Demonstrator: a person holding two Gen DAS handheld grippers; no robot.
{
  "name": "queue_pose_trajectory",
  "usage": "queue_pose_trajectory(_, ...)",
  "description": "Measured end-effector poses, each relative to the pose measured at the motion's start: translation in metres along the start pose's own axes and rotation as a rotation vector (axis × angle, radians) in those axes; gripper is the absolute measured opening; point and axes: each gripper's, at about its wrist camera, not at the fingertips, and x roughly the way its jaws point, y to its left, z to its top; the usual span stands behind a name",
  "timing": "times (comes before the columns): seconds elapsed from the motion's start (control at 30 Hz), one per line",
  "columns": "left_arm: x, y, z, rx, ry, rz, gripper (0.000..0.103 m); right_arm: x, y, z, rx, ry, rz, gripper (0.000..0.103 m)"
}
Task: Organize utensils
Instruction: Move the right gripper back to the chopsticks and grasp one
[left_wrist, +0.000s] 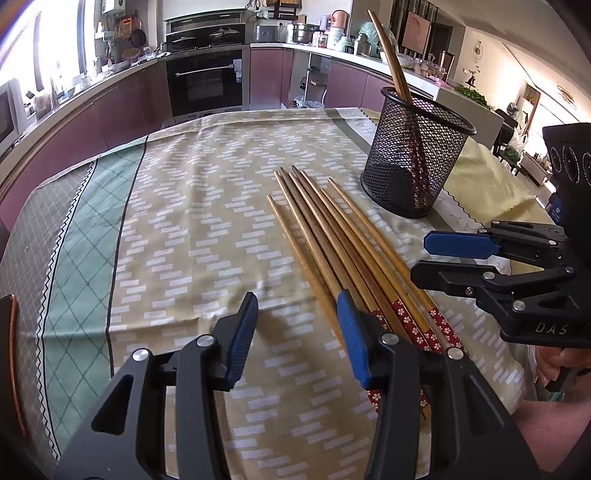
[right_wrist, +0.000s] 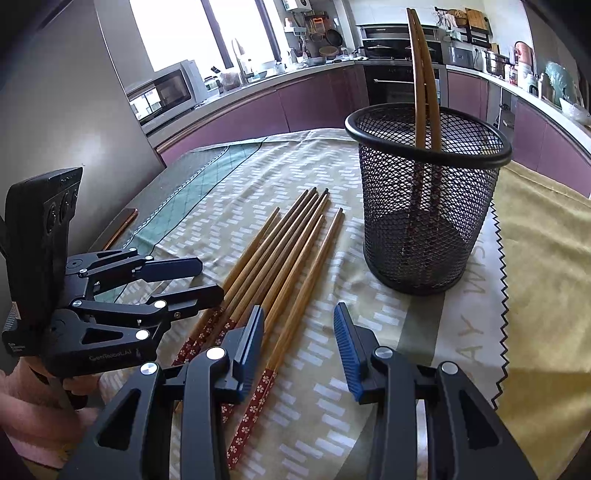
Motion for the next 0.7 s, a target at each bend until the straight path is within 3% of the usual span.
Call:
queue_pose_trajectory(0.2,0.003,0.0,0.001,0.016,0.005,0.016,0.044,0.005,0.001,0.002,-0.004,0.011,-0.019,0.037)
queue_pose_trajectory(0.7,0.007,0.003,0.005,0.032,0.014,0.028,0.031,0.014,0.002,0.003,-0.034,0.037,-0.07,0.033)
